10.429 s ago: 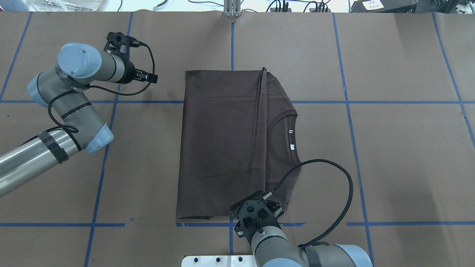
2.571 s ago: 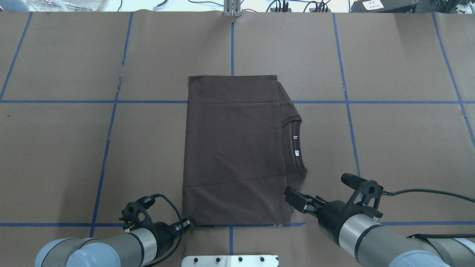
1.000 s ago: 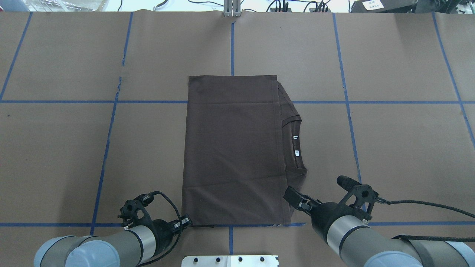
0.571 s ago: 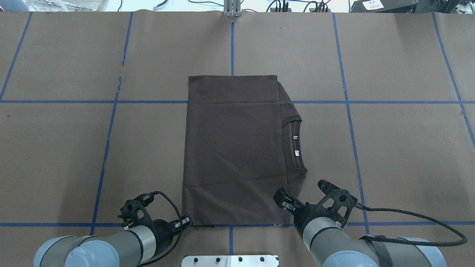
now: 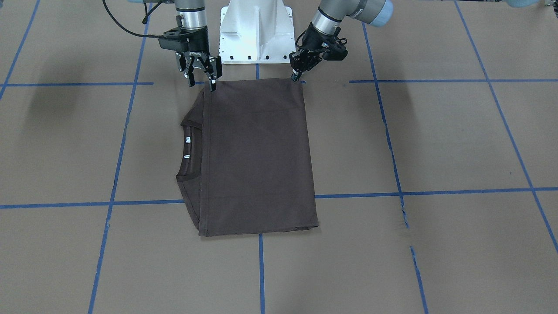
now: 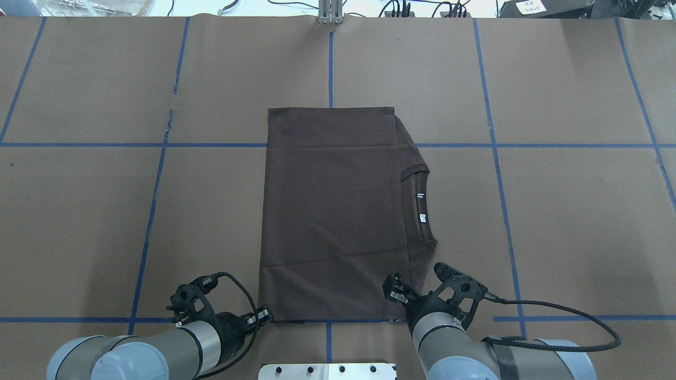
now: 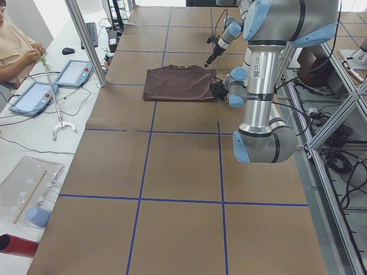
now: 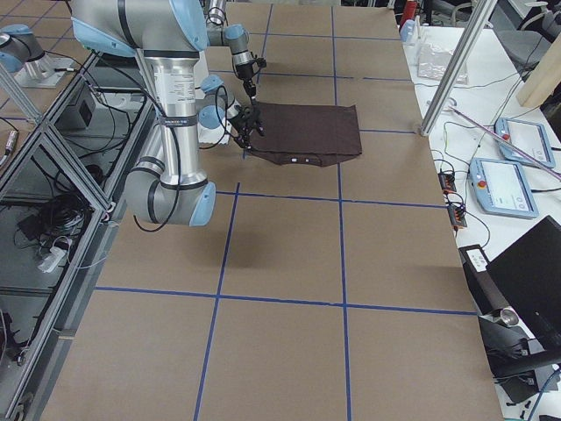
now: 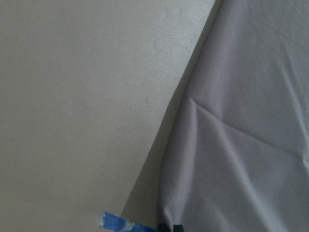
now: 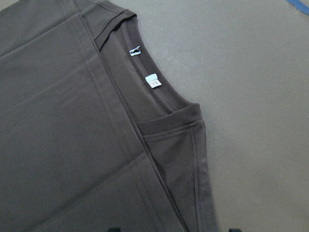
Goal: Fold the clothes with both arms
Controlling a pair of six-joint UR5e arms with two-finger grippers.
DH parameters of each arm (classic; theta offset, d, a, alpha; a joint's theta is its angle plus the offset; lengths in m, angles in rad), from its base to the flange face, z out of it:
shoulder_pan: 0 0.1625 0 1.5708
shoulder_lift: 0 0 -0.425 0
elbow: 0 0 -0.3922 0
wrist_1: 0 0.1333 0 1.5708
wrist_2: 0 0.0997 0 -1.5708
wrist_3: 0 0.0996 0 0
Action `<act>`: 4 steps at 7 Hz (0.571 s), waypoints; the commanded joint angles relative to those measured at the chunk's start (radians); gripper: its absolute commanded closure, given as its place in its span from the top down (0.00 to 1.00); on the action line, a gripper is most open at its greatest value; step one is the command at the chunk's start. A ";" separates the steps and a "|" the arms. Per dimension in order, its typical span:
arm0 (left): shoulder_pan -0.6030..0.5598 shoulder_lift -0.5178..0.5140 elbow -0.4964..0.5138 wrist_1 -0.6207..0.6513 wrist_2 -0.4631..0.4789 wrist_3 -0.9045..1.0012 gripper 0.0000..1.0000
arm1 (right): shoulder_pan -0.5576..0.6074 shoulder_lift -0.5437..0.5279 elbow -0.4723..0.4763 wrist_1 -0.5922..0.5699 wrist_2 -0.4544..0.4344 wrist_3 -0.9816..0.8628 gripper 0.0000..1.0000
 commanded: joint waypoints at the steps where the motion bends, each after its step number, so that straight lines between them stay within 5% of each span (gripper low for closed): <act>1: 0.002 0.001 0.002 0.000 0.006 0.000 0.00 | -0.003 0.018 -0.037 -0.020 0.007 -0.002 0.74; 4: 0.002 0.001 0.006 0.000 0.006 0.000 0.00 | -0.017 0.035 -0.036 -0.120 0.079 -0.009 0.68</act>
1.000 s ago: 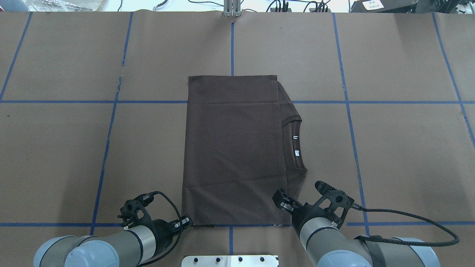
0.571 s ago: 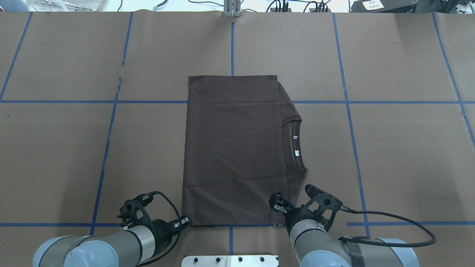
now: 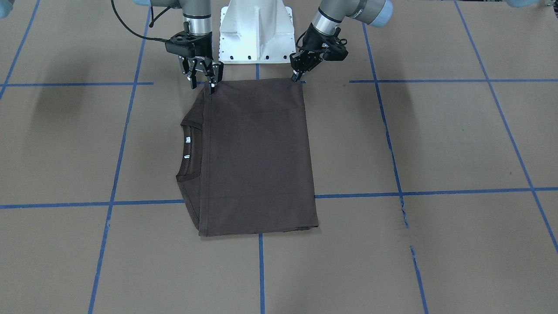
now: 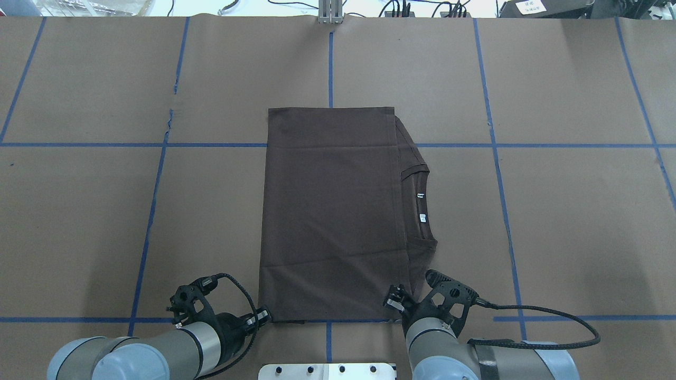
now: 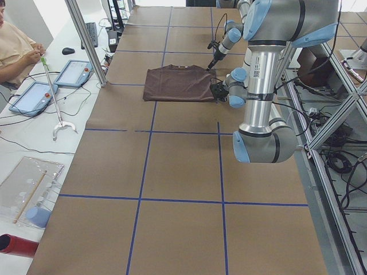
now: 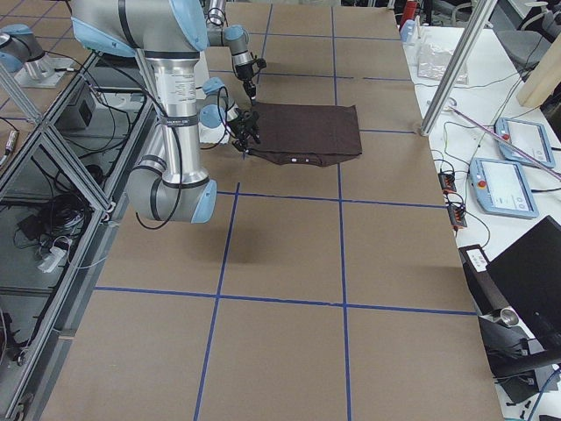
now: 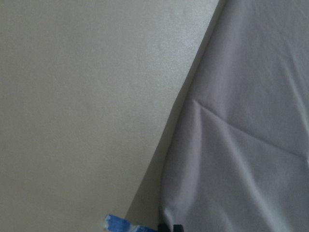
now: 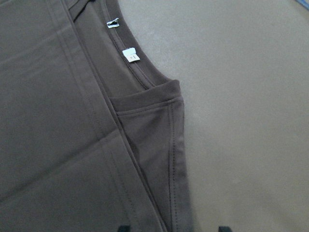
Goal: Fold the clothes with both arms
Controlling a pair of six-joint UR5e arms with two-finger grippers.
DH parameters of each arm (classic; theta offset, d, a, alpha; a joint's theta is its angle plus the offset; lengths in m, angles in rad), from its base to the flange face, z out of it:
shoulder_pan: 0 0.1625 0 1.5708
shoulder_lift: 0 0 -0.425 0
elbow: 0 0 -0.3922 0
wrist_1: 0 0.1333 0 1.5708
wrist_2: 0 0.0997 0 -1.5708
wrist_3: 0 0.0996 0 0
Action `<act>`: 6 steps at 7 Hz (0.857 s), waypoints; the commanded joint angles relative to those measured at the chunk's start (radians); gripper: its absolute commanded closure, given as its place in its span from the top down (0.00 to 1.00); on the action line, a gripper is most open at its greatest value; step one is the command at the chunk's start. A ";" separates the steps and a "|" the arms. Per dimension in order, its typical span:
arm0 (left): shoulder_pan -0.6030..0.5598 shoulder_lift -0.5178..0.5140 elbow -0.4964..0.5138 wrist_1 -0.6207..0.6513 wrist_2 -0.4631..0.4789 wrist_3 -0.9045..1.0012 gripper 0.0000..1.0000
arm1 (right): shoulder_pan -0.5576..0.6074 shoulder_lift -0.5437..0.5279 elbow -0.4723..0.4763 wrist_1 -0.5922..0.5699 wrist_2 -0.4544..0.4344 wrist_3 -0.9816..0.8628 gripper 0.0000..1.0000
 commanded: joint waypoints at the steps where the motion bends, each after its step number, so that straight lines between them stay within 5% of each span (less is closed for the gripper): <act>1: -0.001 0.000 0.001 0.000 0.000 0.000 0.00 | -0.013 0.005 -0.001 -0.033 0.012 -0.002 0.68; 3: -0.001 0.001 0.001 0.000 0.000 0.000 0.00 | -0.013 0.030 -0.001 -0.033 0.012 -0.002 0.59; 6: -0.001 0.001 0.001 0.000 0.000 0.000 0.00 | -0.014 0.027 -0.011 -0.033 0.009 -0.002 0.59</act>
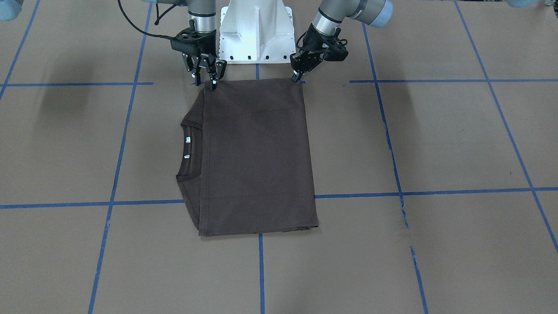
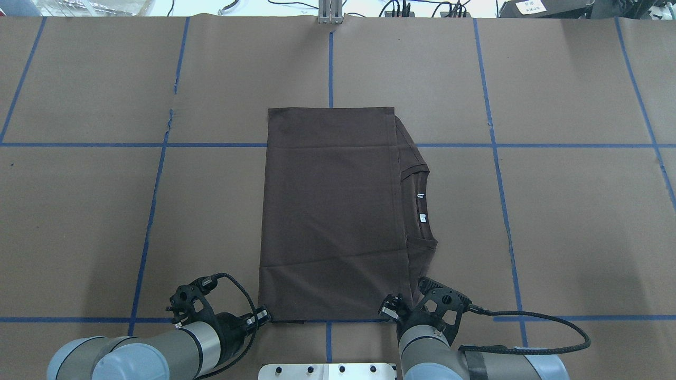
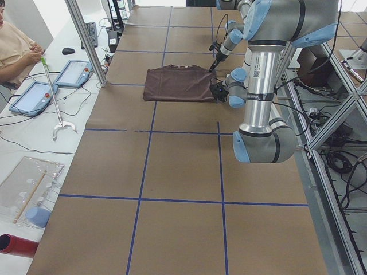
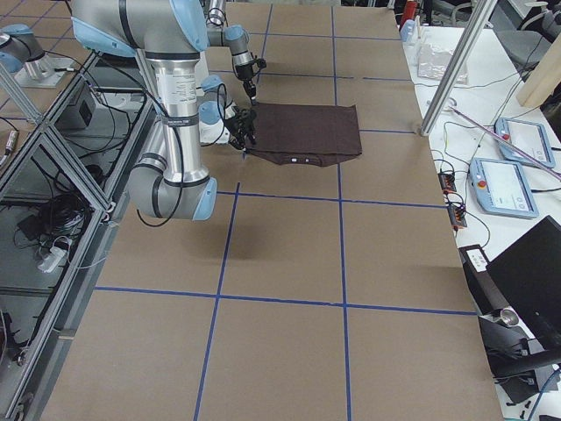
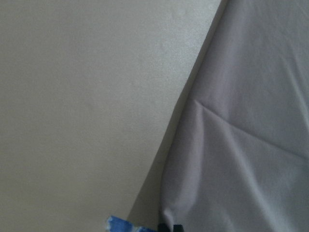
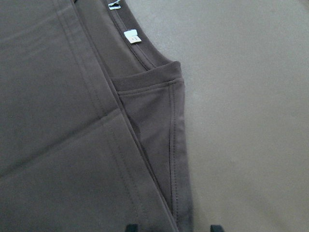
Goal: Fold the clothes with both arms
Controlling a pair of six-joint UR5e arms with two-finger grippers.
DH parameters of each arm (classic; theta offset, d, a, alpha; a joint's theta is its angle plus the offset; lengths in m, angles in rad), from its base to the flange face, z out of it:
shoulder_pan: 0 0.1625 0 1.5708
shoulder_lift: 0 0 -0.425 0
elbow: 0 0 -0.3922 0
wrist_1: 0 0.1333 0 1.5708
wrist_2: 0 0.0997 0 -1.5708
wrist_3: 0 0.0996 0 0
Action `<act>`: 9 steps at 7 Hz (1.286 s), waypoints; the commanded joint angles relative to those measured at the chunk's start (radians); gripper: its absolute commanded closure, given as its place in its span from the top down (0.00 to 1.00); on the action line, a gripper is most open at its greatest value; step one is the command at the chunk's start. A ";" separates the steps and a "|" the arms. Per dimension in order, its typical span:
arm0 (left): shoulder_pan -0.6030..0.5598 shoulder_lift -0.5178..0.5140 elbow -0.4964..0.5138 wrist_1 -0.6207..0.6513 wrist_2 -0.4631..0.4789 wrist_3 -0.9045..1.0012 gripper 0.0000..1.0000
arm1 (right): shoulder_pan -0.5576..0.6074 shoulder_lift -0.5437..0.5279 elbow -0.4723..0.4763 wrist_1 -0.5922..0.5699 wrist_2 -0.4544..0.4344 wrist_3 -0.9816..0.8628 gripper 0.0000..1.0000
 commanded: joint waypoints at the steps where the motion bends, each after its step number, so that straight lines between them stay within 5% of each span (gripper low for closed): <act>1: 0.000 0.000 0.000 0.000 0.000 0.002 0.00 | -0.002 0.002 -0.009 0.001 -0.004 0.000 0.57; 9: -0.002 0.000 -0.002 0.000 0.000 0.002 0.00 | -0.008 0.002 -0.021 0.005 -0.008 0.003 0.51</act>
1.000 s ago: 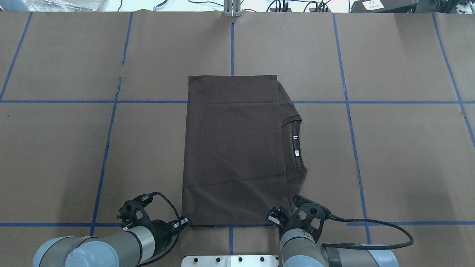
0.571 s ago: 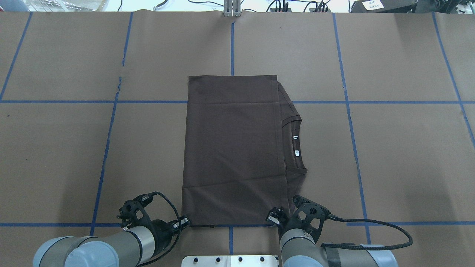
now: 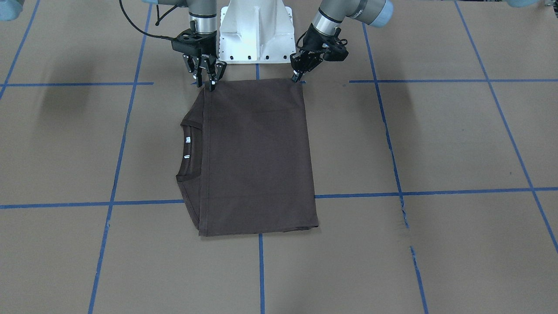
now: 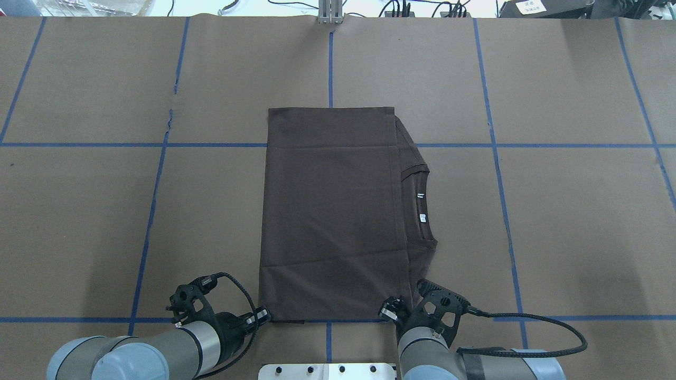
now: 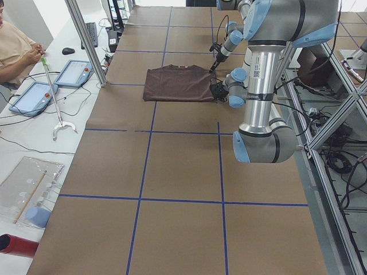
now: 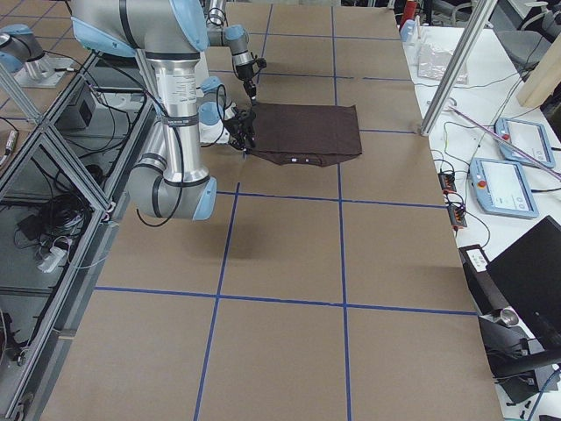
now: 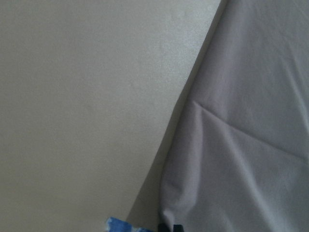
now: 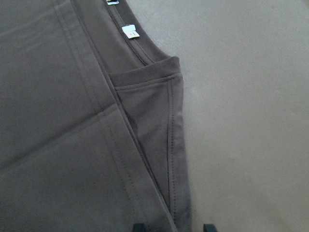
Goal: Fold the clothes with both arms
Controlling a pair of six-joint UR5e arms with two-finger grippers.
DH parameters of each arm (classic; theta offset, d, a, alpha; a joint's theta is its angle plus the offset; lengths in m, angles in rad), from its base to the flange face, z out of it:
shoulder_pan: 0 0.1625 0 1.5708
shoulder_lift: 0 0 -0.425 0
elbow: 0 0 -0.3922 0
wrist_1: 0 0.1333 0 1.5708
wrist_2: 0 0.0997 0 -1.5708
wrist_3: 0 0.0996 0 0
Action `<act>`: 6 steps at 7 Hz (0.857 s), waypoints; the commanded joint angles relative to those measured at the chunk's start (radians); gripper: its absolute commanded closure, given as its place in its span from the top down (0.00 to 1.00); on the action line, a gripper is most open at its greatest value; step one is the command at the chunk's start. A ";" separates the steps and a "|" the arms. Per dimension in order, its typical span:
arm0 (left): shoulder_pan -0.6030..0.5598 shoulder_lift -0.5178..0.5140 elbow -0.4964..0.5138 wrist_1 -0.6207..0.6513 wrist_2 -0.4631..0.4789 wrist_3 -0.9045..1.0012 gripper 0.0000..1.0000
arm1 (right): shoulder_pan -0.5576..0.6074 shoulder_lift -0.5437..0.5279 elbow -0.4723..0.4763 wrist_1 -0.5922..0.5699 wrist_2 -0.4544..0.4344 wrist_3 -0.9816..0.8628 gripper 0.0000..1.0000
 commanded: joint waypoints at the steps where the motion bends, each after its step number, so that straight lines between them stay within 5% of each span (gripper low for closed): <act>1: 0.000 0.000 0.000 0.000 -0.001 0.000 0.00 | -0.002 0.000 -0.017 0.007 -0.001 0.000 0.51; 2: 0.000 0.000 0.000 0.000 0.000 0.000 0.00 | -0.002 0.000 -0.017 0.009 -0.001 0.002 0.50; 3: 0.000 0.000 -0.002 0.000 -0.001 0.000 0.00 | -0.003 0.000 -0.017 0.010 -0.001 0.002 0.35; 4: 0.000 0.000 -0.002 0.000 0.000 0.000 0.00 | -0.002 0.000 -0.016 0.012 -0.001 0.003 0.07; 6: 0.000 0.000 -0.002 0.000 0.000 0.000 0.00 | -0.002 0.000 -0.014 0.012 -0.004 0.006 0.00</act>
